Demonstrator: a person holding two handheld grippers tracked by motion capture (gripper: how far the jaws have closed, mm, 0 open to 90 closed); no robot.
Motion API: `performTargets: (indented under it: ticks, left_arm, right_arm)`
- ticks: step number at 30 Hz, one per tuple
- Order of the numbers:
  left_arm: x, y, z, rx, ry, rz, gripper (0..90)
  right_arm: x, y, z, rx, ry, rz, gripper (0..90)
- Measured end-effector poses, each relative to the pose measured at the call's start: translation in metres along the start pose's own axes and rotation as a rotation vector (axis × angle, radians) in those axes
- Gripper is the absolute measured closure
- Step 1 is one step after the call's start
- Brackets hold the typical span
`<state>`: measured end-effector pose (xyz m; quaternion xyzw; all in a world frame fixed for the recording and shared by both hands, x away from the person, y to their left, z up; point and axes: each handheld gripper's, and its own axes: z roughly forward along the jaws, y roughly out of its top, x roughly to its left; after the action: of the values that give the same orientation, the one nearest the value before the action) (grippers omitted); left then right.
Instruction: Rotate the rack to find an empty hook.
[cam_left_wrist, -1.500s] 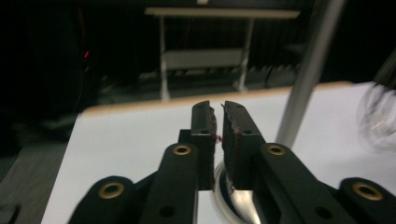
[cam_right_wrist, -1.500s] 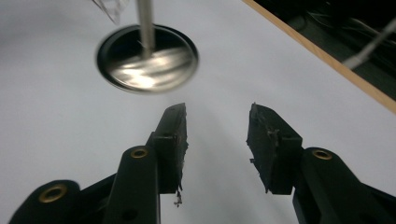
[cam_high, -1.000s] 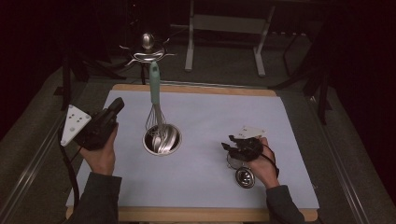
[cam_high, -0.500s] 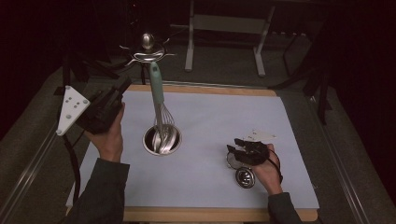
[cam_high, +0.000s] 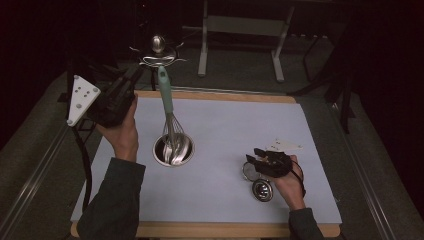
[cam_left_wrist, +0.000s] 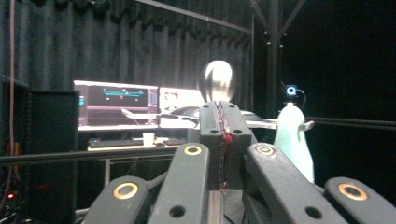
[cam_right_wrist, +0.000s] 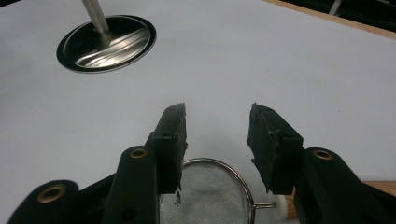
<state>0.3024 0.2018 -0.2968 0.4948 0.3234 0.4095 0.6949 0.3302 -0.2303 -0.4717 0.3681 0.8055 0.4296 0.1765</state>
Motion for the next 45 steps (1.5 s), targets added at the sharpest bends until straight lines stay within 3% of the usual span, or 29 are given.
performTargets:
  ticks: [11, 14, 19, 29, 38, 45]
  left_arm:
    - [0.009, 0.001, 0.007, 0.015, 0.056, 0.005, 90.0]
    - [0.016, -0.001, 0.011, 0.027, 0.083, -0.018, 90.0]
    - [0.021, 0.000, 0.020, 0.061, 0.104, -0.012, 90.0]
    - [0.029, 0.003, 0.034, 0.110, 0.096, -0.011, 90.0]
    - [0.031, 0.004, 0.027, 0.117, 0.089, -0.005, 89.5]
    - [0.028, 0.006, 0.017, 0.127, 0.147, 0.042, 89.1]
  right_arm:
    - [-0.003, -0.001, -0.001, -0.005, -0.006, 0.014, 56.2]
    - [-0.004, -0.002, -0.002, -0.007, -0.007, 0.016, 56.1]
    - [-0.005, -0.002, -0.003, -0.012, -0.013, 0.022, 56.3]
    - [-0.007, -0.002, -0.005, -0.017, -0.018, 0.029, 56.3]
    - [-0.009, -0.003, -0.007, -0.020, -0.023, 0.035, 56.2]
    - [-0.012, -0.004, -0.007, -0.020, -0.031, 0.039, 56.2]
